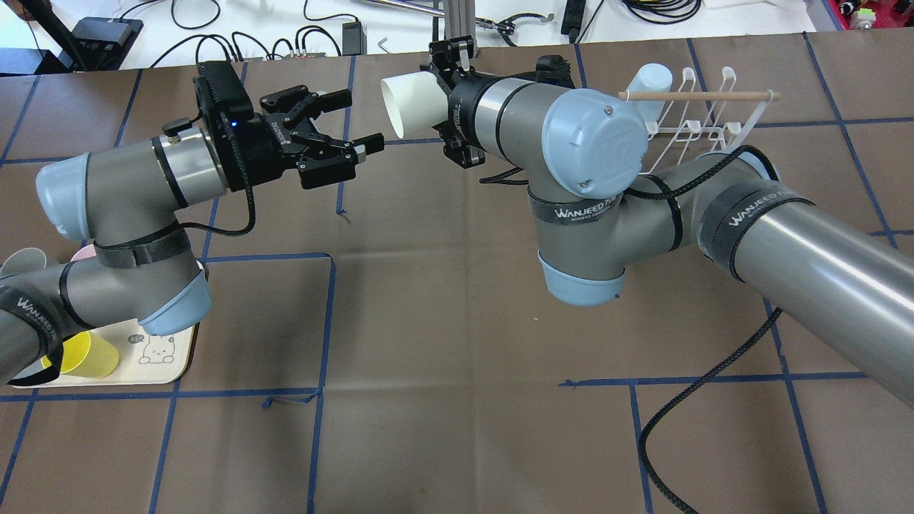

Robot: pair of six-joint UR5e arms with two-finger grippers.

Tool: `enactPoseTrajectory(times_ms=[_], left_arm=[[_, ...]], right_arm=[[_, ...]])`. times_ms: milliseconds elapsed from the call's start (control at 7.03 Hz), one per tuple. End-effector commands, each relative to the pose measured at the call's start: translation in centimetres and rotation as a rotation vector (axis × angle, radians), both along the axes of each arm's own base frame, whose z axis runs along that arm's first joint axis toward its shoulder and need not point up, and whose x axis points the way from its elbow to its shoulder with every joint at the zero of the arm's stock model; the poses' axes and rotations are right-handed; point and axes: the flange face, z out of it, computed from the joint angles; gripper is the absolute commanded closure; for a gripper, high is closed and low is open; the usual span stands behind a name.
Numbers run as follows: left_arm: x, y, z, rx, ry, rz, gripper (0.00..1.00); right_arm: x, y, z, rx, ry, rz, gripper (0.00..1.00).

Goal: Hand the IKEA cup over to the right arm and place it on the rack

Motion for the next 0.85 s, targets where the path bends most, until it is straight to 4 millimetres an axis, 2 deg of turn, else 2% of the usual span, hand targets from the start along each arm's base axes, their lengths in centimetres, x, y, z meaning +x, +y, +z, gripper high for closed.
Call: enactPoseTrajectory(times_ms=[0,142,285,569,712], left_arm=[[5.0,-0.7,-0.4,0.000,0.038,0.062,0.01],[5.3,-1.2,-0.8,0.008,0.038,0.067,0.01],[5.6,-1.9,-1.0,0.016,0.033,0.077,0.01],[8.5,-6.0,-0.5,0.049,-0.167,0.304,0.01],[8.9,-7.8,1.1,0.115,-0.233,0.373,0.01]], right_arm=[[-3.3,-2.0,0.2,-0.049,0.058,-0.019,0.64],[-6.3,-3.4,0.4,-0.105,0.153,-0.007,0.64],[-8.4,-4.3,0.4,-0.158,0.254,0.022,0.67],[-11.8,-5.5,0.8,-0.241,0.408,0.055,0.70],[-13.4,-6.0,1.1,-0.286,0.464,0.058,0.70]])
